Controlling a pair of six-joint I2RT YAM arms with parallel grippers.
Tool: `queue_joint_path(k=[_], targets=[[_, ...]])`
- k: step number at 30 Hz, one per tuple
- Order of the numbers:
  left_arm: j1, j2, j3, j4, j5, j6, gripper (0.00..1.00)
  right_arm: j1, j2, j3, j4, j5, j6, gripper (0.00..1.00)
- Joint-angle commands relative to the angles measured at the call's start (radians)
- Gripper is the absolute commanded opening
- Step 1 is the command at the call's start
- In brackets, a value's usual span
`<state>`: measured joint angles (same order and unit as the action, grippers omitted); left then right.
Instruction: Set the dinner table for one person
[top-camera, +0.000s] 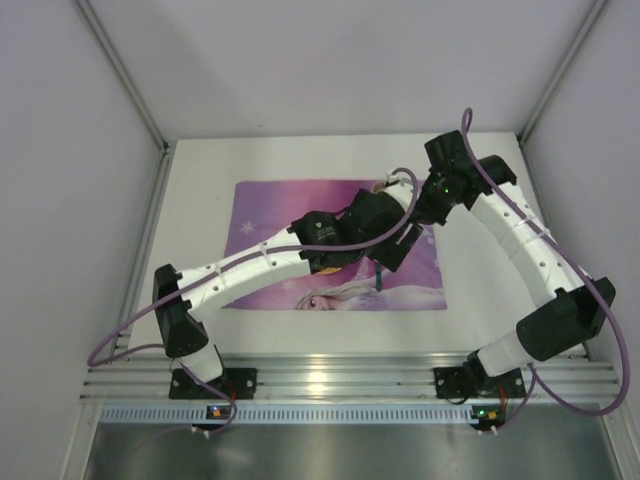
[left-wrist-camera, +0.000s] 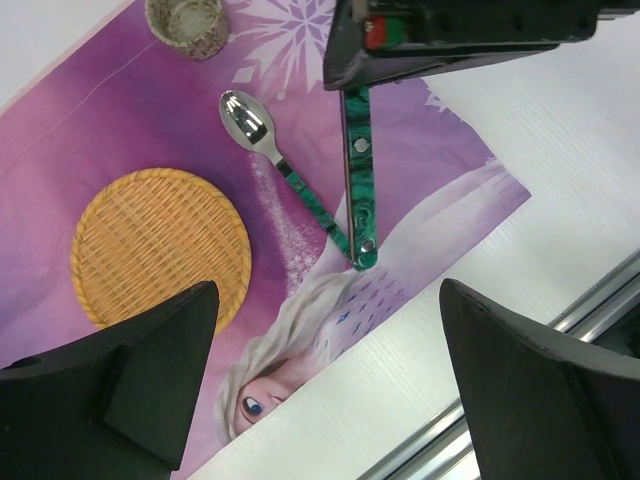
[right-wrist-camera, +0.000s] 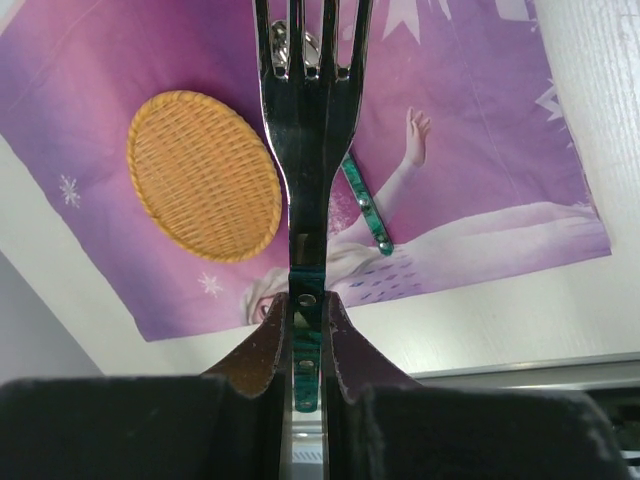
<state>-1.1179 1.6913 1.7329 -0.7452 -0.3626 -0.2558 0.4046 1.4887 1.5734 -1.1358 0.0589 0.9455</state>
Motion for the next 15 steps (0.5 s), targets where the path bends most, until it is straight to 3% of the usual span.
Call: queue_joint_path(k=[1, 9, 12, 15], targets=[[-0.031, -0.005, -0.036, 0.073, -0.047, 0.023, 0.97, 0.013, -0.004, 0.059, -0.013, -0.037, 0.01, 0.0], [-0.082, 0.03, -0.085, 0.098, -0.134, 0.036, 0.9, 0.054, -0.028, 0.054, -0.012, -0.143, 0.047, 0.0], [-0.082, 0.034, -0.102, 0.115, -0.166, 0.021, 0.82, 0.068, -0.045, 0.031, -0.013, -0.165, 0.055, 0.0], [-0.083, 0.057, -0.092, 0.109, -0.217, 0.029, 0.67, 0.083, -0.059, 0.01, -0.013, -0.177, 0.062, 0.0]])
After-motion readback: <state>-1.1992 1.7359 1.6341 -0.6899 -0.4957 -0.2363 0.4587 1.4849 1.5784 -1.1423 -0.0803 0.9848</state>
